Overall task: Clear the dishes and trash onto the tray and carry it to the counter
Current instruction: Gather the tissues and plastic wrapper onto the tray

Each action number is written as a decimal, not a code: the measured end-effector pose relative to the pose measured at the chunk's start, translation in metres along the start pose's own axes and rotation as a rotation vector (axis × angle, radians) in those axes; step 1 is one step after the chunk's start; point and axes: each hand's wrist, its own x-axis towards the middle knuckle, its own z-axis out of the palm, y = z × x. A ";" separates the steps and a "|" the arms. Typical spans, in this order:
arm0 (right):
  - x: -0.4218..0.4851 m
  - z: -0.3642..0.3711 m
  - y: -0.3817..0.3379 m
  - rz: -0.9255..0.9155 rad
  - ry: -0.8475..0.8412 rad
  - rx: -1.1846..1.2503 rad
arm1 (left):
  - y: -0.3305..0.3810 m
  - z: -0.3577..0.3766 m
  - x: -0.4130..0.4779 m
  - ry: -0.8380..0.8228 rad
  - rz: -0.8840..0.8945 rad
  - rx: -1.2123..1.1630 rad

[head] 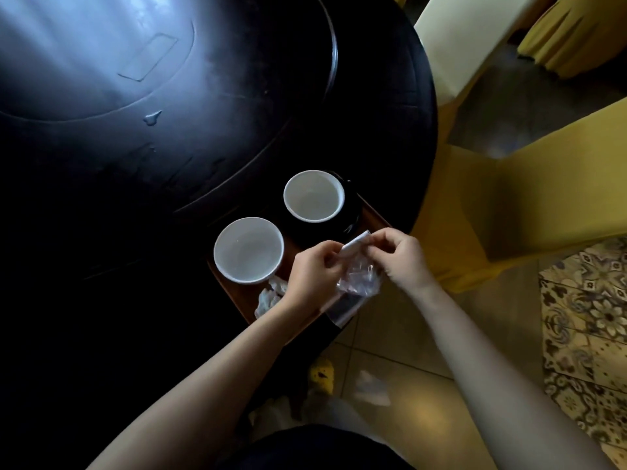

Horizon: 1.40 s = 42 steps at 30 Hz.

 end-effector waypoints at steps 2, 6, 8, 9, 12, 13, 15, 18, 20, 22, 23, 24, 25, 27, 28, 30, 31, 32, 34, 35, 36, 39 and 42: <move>0.013 0.003 0.015 0.027 0.041 -0.052 | -0.004 0.002 0.004 0.030 -0.035 0.025; 0.030 0.013 0.034 0.009 0.155 -0.204 | -0.026 -0.008 -0.003 0.105 0.010 0.166; 0.035 0.019 0.035 -0.051 0.210 -0.280 | -0.040 -0.013 -0.011 0.108 0.050 0.290; 0.037 0.022 0.033 -0.070 0.227 -0.321 | -0.046 -0.014 -0.015 0.080 0.065 0.348; 0.038 0.029 0.027 -0.118 0.286 -0.465 | -0.063 -0.011 -0.025 -0.038 0.127 0.529; 0.038 0.031 0.027 -0.146 0.314 -0.507 | -0.066 -0.009 -0.028 -0.041 0.135 0.577; 0.040 0.036 0.029 -0.191 0.344 -0.592 | -0.069 -0.007 -0.033 -0.002 0.118 0.629; 0.042 0.043 0.035 -0.148 0.363 -0.625 | -0.072 -0.007 -0.037 0.061 0.103 0.667; 0.042 0.044 0.033 -0.138 0.396 -0.616 | -0.075 -0.008 -0.038 0.065 0.108 0.695; 0.045 0.041 0.031 -0.145 0.372 -0.594 | -0.077 -0.010 -0.039 0.052 0.134 0.702; 0.048 0.039 0.032 -0.144 0.326 -0.596 | -0.078 -0.010 -0.039 0.052 0.154 0.699; 0.050 0.035 0.032 -0.147 0.273 -0.601 | -0.079 -0.010 -0.038 0.054 0.173 0.700; 0.053 0.032 0.033 -0.156 0.217 -0.598 | -0.079 -0.011 -0.037 0.055 0.189 0.705; 0.052 0.022 0.035 -0.173 0.142 -0.541 | -0.080 -0.011 -0.036 0.050 0.218 0.726; 0.049 0.017 0.037 -0.192 0.143 -0.511 | -0.081 -0.011 -0.035 0.047 0.232 0.736; 0.040 0.007 0.041 -0.257 0.208 -0.447 | -0.084 -0.010 -0.036 0.041 0.252 0.733; 0.034 0.003 0.044 -0.292 0.260 -0.405 | -0.086 -0.010 -0.038 0.041 0.257 0.718; 0.026 -0.002 0.046 -0.310 0.318 -0.360 | -0.087 -0.011 -0.040 0.041 0.261 0.707; 0.007 -0.011 0.055 -0.290 0.427 -0.270 | -0.091 -0.011 -0.046 0.062 0.281 0.712; -0.005 -0.015 0.064 -0.257 0.482 -0.234 | -0.091 -0.011 -0.050 0.086 0.298 0.707; -0.019 -0.019 0.075 -0.211 0.536 -0.200 | -0.089 -0.010 -0.054 0.111 0.322 0.691; -0.069 -0.025 0.124 -0.037 0.616 -0.144 | -0.071 0.004 -0.069 0.114 0.448 0.599; -0.120 -0.024 0.184 0.174 0.528 -0.201 | -0.058 0.038 -0.090 -0.033 0.595 0.554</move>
